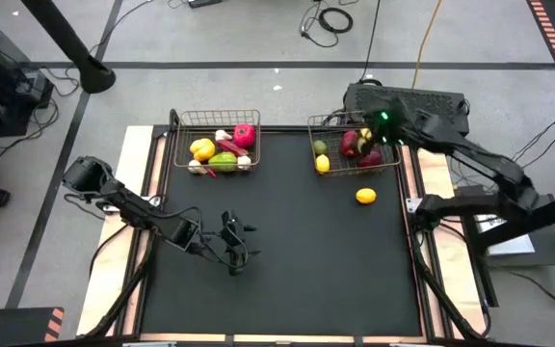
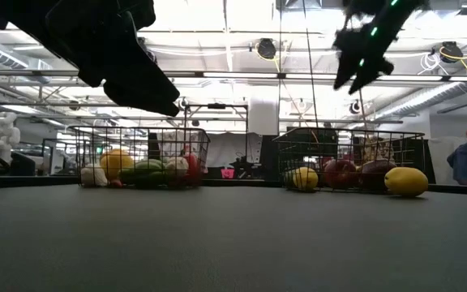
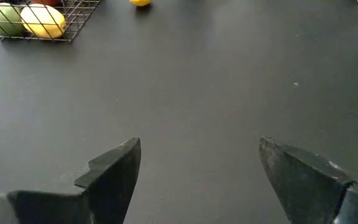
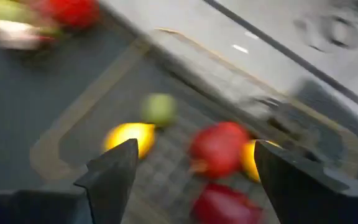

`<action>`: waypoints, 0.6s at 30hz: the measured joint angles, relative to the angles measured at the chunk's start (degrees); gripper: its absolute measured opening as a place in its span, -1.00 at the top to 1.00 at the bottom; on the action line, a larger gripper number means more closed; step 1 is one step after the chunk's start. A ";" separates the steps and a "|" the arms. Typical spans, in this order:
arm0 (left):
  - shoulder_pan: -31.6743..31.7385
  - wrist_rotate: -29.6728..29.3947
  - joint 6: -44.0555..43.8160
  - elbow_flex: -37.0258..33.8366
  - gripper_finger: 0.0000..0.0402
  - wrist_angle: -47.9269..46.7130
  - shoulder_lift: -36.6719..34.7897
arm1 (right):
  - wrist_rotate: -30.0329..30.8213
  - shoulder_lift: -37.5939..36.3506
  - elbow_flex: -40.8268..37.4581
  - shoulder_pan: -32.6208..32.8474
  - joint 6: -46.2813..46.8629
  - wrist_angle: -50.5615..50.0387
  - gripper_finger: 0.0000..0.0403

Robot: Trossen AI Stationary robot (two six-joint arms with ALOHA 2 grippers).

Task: Sort produce into baskets
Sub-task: Put the yellow lemon into the right wire basket

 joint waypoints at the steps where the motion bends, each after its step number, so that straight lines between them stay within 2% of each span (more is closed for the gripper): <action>1: 0.00 0.00 -0.01 0.00 -0.66 0.02 0.00 | -1.31 -2.08 -0.67 2.31 1.10 -0.04 -0.55; 6: 0.00 -1.07 -0.45 0.00 -0.66 0.22 0.00 | 1.20 -9.22 -4.16 16.28 8.18 -0.81 -0.54; 12: 0.00 -1.19 -1.53 0.00 -0.66 0.10 0.00 | 3.65 -11.74 -12.21 33.49 16.04 0.35 -0.54; 18: 0.41 -1.27 0.40 0.00 -0.66 -0.04 0.00 | 4.41 -9.85 -21.36 41.77 20.15 -3.02 -0.53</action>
